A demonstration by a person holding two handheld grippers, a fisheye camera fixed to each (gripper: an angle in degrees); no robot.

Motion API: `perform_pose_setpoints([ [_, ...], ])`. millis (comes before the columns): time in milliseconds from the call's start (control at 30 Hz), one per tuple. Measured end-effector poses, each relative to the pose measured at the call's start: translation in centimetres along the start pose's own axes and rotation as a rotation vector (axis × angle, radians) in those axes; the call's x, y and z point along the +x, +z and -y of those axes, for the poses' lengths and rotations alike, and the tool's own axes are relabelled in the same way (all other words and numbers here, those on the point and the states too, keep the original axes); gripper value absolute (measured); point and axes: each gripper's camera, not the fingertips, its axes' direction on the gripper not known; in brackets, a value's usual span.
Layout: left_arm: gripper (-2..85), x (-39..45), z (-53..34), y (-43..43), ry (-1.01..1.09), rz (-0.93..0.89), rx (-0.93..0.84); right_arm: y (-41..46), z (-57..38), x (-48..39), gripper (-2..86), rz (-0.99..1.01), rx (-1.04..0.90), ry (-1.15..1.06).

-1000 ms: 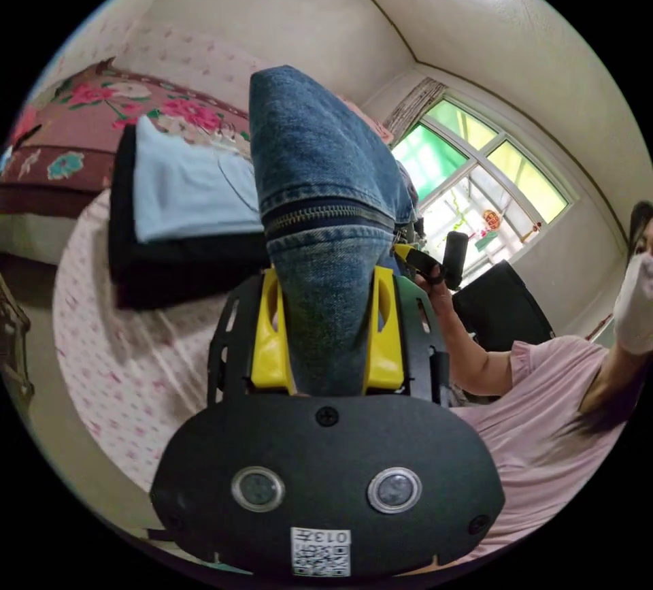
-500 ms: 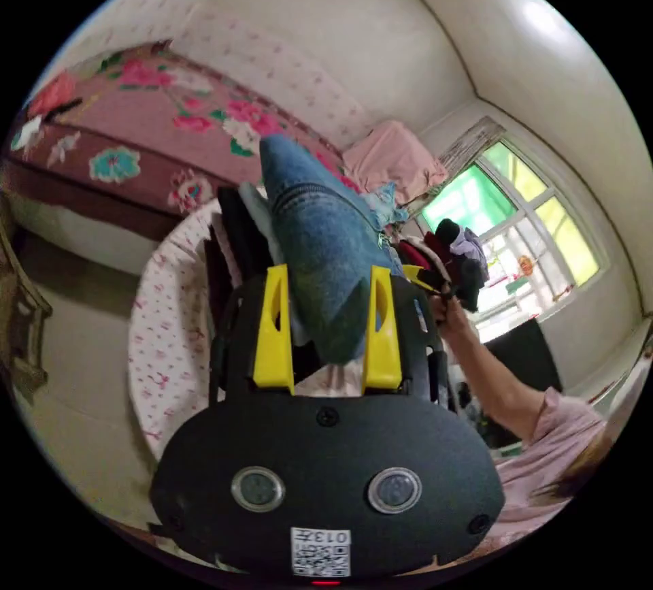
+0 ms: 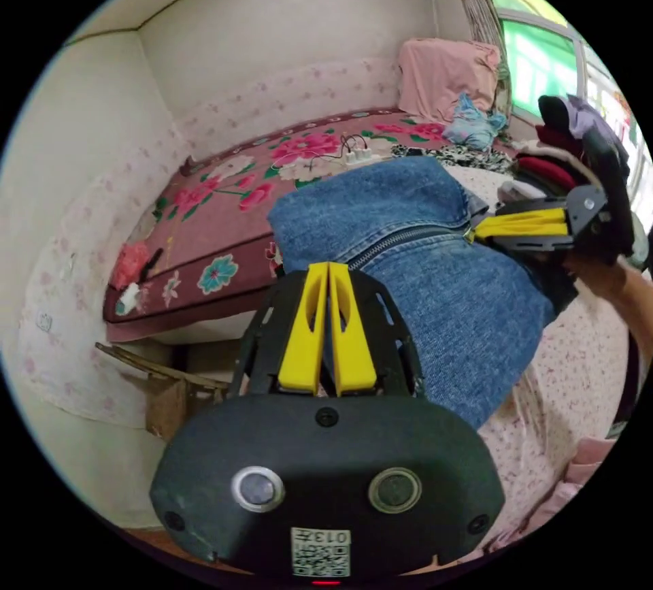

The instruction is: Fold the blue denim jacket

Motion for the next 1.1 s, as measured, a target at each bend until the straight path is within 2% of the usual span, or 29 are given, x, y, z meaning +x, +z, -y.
perform_pose_setpoints([
  [67,-0.2,3.9,0.2,-0.7,0.054,0.13,0.01,-0.7,0.1,-0.3,0.1,-0.023,0.005,-0.024],
  [133,-0.3,5.1,0.9,-1.6,0.047,0.143,0.001,-2.5,0.3,-0.3,0.1,-0.057,0.002,-0.035],
  [200,-0.3,5.7,0.8,-4.6,0.0,0.148,0.067,-6.0,0.0,0.1,0.0,-0.08,0.04,-0.013],
  [233,-0.3,6.7,-0.3,-7.9,-0.026,0.113,0.204,-7.8,-0.5,0.1,0.0,-0.059,0.09,-0.004],
  [267,-0.3,8.8,-2.3,-11.3,-0.016,0.09,0.379,-12.4,-2.8,-0.1,-0.1,0.022,0.271,-0.016],
  [333,-0.3,13.8,-5.2,-14.6,0.063,0.073,0.512,-20.4,-9.8,-1.6,-0.1,0.068,0.592,-0.051],
  [400,-0.3,19.6,-7.7,-15.7,0.129,-0.041,0.517,-23.6,-15.1,-2.8,-0.1,0.074,0.643,-0.063],
  [467,-0.3,28.3,-11.3,-14.9,0.184,-0.268,0.425,-25.1,-20.1,-3.0,-0.2,0.114,0.59,-0.007],
  [533,-0.2,35.7,-14.2,-14.1,0.237,-0.371,0.383,-25.8,-26.8,-2.5,-0.2,0.105,0.422,0.066],
  [633,-0.2,47.4,-17.4,-14.0,0.354,-0.449,0.335,-27.1,-34.0,-0.2,-0.1,0.072,0.282,0.192],
  [700,-0.2,52.8,-17.7,-13.6,0.351,-0.576,0.288,-29.4,-40.7,4.1,0.0,0.09,0.14,0.293],
  [767,-0.2,59.6,-16.8,-13.1,0.379,-0.677,0.23,-32.3,-45.5,8.0,0.0,0.029,0.091,0.407],
  [933,-0.3,72.8,-11.9,-11.6,0.429,-0.703,0.19,-40.5,-58.1,18.5,0.2,-0.174,0.012,0.6],
  [1100,-0.1,85.3,-4.7,-8.8,0.436,-0.649,0.154,-44.8,-67.4,28.8,1.0,-0.197,0.01,0.65],
])
